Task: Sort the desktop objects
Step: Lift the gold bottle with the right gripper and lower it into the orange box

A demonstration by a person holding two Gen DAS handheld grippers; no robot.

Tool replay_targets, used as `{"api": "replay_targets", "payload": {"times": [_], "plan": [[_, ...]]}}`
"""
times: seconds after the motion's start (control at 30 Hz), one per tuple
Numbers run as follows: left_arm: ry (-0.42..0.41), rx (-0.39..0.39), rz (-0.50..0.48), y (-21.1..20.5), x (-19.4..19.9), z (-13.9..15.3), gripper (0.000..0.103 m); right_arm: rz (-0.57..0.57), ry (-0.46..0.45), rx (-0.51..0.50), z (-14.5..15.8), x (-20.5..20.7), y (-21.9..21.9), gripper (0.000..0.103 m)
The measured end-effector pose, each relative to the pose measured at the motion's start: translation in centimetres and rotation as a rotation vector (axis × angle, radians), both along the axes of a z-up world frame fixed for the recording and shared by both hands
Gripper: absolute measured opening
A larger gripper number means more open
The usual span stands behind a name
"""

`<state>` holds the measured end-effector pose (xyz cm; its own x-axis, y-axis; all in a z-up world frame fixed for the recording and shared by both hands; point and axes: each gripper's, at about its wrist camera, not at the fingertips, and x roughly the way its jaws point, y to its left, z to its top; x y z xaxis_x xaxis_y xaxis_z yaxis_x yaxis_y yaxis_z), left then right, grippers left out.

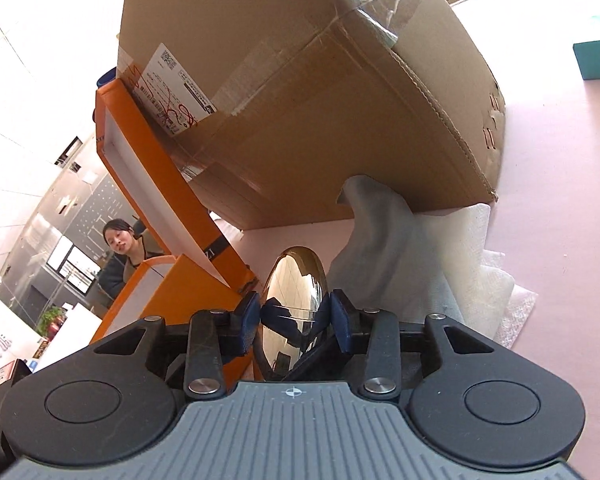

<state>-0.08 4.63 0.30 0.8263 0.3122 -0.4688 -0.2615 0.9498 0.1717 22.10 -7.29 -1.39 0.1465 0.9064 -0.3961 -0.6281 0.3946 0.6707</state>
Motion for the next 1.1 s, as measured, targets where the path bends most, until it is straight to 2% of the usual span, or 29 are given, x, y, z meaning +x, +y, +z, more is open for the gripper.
{"api": "replay_targets", "payload": {"times": [0.17, 0.27, 0.33, 0.37, 0.47, 0.6, 0.67, 0.9, 0.97, 1.0, 1.03, 1.1], "plan": [[0.034, -0.053, 0.003, 0.3, 2.3, -1.0, 0.053, 0.039, 0.013, -0.018, -0.7, 0.7, 1.5, 0.050], [0.034, -0.042, -0.010, 0.1, 2.2, -1.1, 0.053, 0.071, -0.014, -0.080, -0.4, 1.3, 2.4, 0.051], [0.032, -0.039, -0.011, 0.1, 2.1, -1.1, 0.053, 0.074, -0.033, -0.091, -0.3, 1.4, 2.4, 0.049], [0.031, -0.040, -0.007, 0.2, 2.1, -1.2, 0.053, 0.069, -0.041, -0.088, -0.4, 1.3, 2.2, 0.044], [0.012, -0.032, -0.009, 0.1, 1.7, -1.1, 0.053, 0.024, -0.025, 0.018, -1.3, -0.2, 0.7, 0.039], [-0.030, 0.008, -0.040, -0.5, 1.0, -0.5, 0.053, -0.013, -0.028, 0.074, -0.8, -0.3, -1.0, 0.038], [-0.056, 0.023, -0.054, -1.1, 0.6, 0.4, 0.053, -0.027, -0.050, 0.080, -0.1, -2.2, -0.8, 0.038], [-0.154, 0.012, -0.078, -3.0, -1.1, 6.0, 0.053, -0.067, -0.139, 0.094, 5.7, -6.8, 0.6, 0.037], [-0.188, 0.004, -0.082, -2.8, -2.3, 7.6, 0.053, -0.061, -0.168, 0.091, 7.5, -7.6, 0.2, 0.036], [-0.205, 0.000, -0.083, -2.7, -2.9, 8.4, 0.053, -0.056, -0.185, 0.087, 8.9, -8.7, 2.2, 0.036], [-0.223, -0.001, -0.085, -3.9, -5.2, 9.0, 0.053, -0.049, -0.198, 0.083, 9.7, -9.3, 2.8, 0.036], [-0.240, -0.018, -0.075, -1.3, -5.5, 10.3, 0.053, -0.035, -0.225, 0.072, 11.1, -10.4, 3.8, 0.036]]}}
